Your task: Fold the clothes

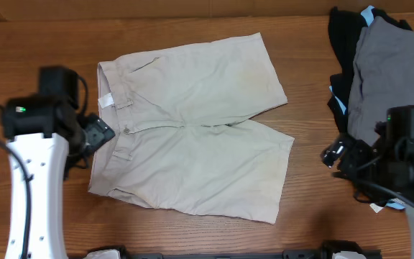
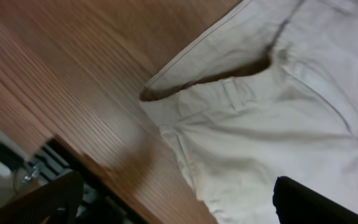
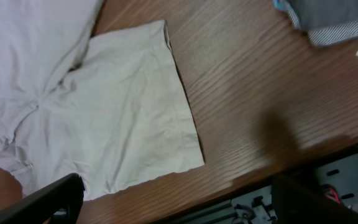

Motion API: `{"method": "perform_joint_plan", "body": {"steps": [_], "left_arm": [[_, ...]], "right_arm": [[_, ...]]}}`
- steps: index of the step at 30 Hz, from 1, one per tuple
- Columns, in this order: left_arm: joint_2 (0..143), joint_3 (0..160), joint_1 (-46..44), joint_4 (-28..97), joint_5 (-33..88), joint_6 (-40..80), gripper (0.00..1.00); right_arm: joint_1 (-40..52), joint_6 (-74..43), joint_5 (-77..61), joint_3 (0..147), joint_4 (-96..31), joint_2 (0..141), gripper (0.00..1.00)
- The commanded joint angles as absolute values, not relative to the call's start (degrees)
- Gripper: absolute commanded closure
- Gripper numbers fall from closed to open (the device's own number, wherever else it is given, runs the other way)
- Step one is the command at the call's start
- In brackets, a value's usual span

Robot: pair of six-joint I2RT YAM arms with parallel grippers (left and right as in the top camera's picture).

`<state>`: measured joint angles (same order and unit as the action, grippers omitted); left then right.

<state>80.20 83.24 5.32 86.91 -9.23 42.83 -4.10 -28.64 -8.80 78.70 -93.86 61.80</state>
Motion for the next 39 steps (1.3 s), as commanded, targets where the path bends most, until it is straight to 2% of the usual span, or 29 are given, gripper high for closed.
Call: {"method": "perform_joint_plan", "body": {"steps": [1,7,10,21,22,26,31,32,39], "left_arm": [[79.37,71.24,5.23,79.64,-10.85,55.61,0.00],[79.37,56.21,5.21,62.13,-9.37,55.77,0.00],[79.37,49.87,5.21,56.36,-8.73,55.77,0.01],[79.37,39.48,5.21,50.04,-9.63,61.80,0.08],[79.37,38.59,5.21,48.62,-9.63,62.28,0.11],[79.37,35.27,5.21,42.26,-9.58,63.75,0.37],[79.37,32.21,5.21,35.73,-9.37,63.94,0.92],[79.37,31.99,5.21,35.14,-9.37,63.94,0.96],[79.37,31.92,5.21,34.61,-8.60,63.94,0.96]], "right_arm": [[-4.19,-29.30,-12.60,73.32,-90.65,61.89,0.00],[-4.14,-26.57,-17.56,64.42,-84.53,61.89,0.00],[-4.14,-26.59,-17.69,59.20,-82.11,61.89,0.04],[-3.18,-27.14,-19.64,51.18,-78.54,61.89,0.11],[-2.37,-27.68,-19.62,50.85,-77.97,61.89,0.12],[2.04,-31.35,-18.87,50.41,-76.20,61.89,0.14],[10.48,-42.28,-13.10,49.54,-75.09,61.89,0.14],[12.51,-44.69,-12.01,49.10,-74.65,61.89,0.15],[27.07,-59.51,-8.82,42.72,-66.08,61.91,0.19]]}}
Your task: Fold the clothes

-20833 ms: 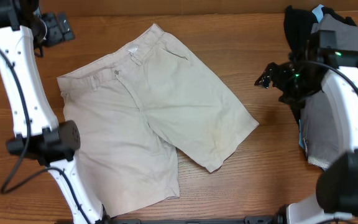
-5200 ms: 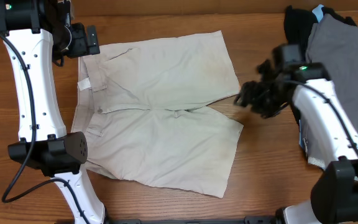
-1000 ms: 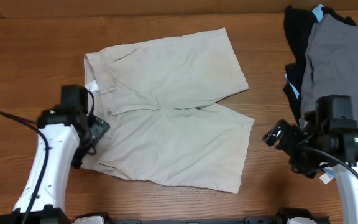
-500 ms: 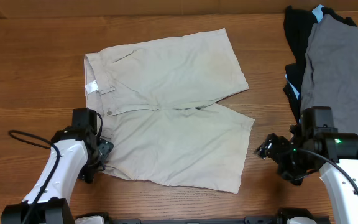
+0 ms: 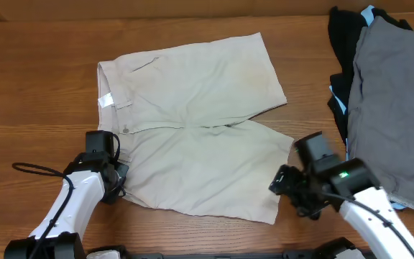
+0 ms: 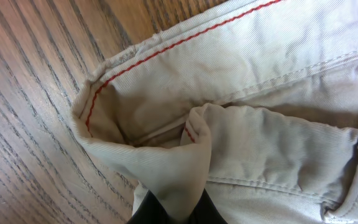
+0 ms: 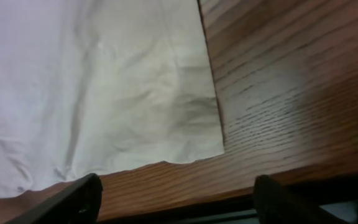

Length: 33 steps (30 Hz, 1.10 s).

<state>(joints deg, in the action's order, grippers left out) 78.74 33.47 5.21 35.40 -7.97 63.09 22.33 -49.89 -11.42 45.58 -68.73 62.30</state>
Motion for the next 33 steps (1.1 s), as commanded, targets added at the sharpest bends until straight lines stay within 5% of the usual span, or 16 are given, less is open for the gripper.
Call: {"method": "perform_joint_plan", "body": {"steps": [1,8,17,21,28,33], "left_arm": [[79.37,31.92,5.21,34.37,-8.34,63.92,0.96],[79.37,31.92,5.21,33.36,-8.25,63.92,0.96],[79.37,31.92,5.21,33.78,-7.62,63.88,0.96],[79.37,31.92,5.21,34.52,-7.60,63.88,0.96],[79.37,31.92,5.21,36.18,-7.44,63.83,0.96],[79.37,31.92,5.21,36.14,-6.00,60.31,0.96]], "right_arm": [[29.23,-60.40,-8.60,41.39,-64.07,62.06,0.20],[39.11,-64.66,-8.32,34.46,-56.05,67.96,0.20],[39.68,-67.75,-7.57,33.54,-52.31,76.51,0.22],[39.68,-67.51,-7.46,33.21,-50.57,77.32,0.40],[39.68,-67.11,-7.31,31.77,-48.10,77.49,0.96],[39.68,-67.13,-6.87,31.77,-48.51,77.47,0.96]]}}
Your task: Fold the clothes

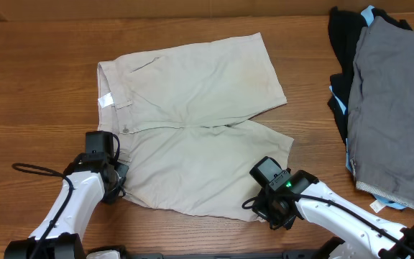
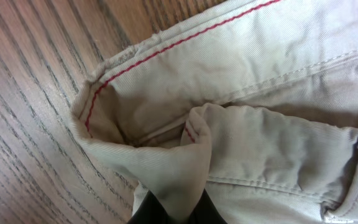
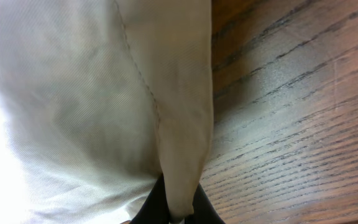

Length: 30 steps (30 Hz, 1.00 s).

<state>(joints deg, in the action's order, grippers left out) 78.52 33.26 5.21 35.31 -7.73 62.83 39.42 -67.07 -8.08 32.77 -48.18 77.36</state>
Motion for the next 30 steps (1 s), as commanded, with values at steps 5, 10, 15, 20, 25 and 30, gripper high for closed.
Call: {"method": "perform_joint_plan", "body": {"steps": [5,10,15,20,25,30], "left_arm": [[79.37,32.10,5.21,35.29,-2.92,51.48,0.96],[79.37,34.85,5.23,36.97,0.89,42.02,0.96],[79.35,43.20,5.23,44.45,7.90,34.28,0.96],[79.31,53.69,5.23,55.07,8.60,32.69,0.96],[79.20,64.69,5.23,68.38,6.24,32.56,0.96],[78.15,69.63,5.23,76.38,2.87,32.53,0.96]], "right_arm": [[39.66,-67.13,-5.98,33.32,-50.70,76.79,0.96],[39.62,-67.09,-2.83,38.35,-56.77,74.00,0.96],[39.62,-62.52,-1.06,46.50,-61.58,69.43,0.96],[39.46,-62.39,5.78,54.17,-70.37,66.30,0.96],[34.85,-56.80,8.43,63.09,-79.81,64.20,0.96],[28.32,-51.35,7.66,67.92,-84.58,61.23,0.96]]}}
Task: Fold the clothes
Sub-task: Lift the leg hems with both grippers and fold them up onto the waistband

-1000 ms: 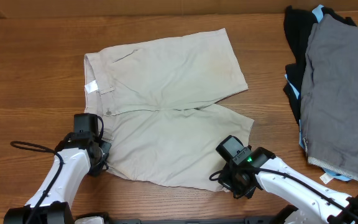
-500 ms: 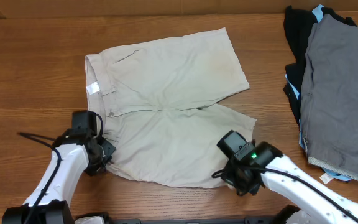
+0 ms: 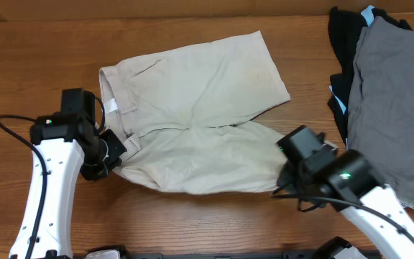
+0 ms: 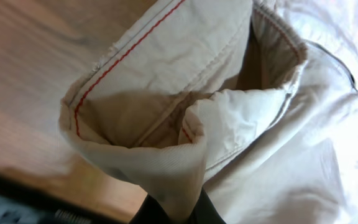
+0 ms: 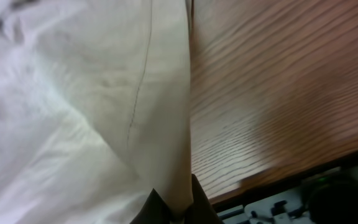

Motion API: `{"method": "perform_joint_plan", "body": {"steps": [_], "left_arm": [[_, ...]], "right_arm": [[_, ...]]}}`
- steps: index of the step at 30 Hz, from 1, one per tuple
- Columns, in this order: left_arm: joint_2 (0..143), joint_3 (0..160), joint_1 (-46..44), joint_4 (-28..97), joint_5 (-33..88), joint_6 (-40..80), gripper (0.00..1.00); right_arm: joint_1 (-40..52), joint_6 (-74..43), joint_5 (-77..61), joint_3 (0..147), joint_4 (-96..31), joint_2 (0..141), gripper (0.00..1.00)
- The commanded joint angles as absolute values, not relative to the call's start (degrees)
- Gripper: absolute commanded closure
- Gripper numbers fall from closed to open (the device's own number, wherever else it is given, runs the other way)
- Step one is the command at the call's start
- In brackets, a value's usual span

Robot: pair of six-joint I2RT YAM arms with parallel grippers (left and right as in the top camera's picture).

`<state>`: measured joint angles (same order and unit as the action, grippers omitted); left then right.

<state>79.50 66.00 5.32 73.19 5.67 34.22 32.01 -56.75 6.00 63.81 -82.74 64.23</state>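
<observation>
Beige shorts (image 3: 200,86) lie across the middle of the wooden table, the far leg flat, the near leg lifted along its front edge. My left gripper (image 3: 110,150) is shut on the near waistband corner (image 4: 166,168), which hangs raised with red stitching showing. At the other end my right gripper (image 3: 287,167) is shut on the near leg's hem corner (image 5: 166,155), held off the wood. The near leg sags between the two grippers.
A pile of other clothes, grey cloth (image 3: 390,101) over black (image 3: 340,43), lies at the right end of the table. Bare wood (image 3: 34,65) lies left of the shorts, and the table's front edge (image 5: 278,180) shows below the right gripper.
Both grippers have risen and moved toward the far side with their corners of the shorts. The near leg's front edge is off the table and drawn back toward the far leg.
At first both grippers stood open beside the flat shorts. Then the left was shut on the near waistband corner while the right neared the hem. Then the right was shut on the hem corner. Now both hold the near edge raised.
</observation>
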Motion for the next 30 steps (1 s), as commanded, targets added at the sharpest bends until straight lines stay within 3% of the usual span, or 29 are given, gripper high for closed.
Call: {"method": "perform_joint_plan", "body": {"steps": [1,13,20,30], "left_arm": [[77.80,70.11,5.21,77.25,2.76,32.56,0.96],[70.04,70.70,5.23,81.25,0.40,32.84,0.96],[70.08,70.43,5.23,77.71,-6.59,39.27,0.96],[74.24,69.23,5.21,58.39,-12.67,43.97,0.96]], "right_arm": [[27.18,-50.22,7.29,68.84,-85.25,60.42,0.96],[19.77,-35.42,3.95,80.31,-84.99,58.96,0.96],[12.91,-27.42,3.22,80.71,-72.40,70.89,0.96],[7.46,-19.22,-1.48,80.71,-45.19,89.32,0.96]]}}
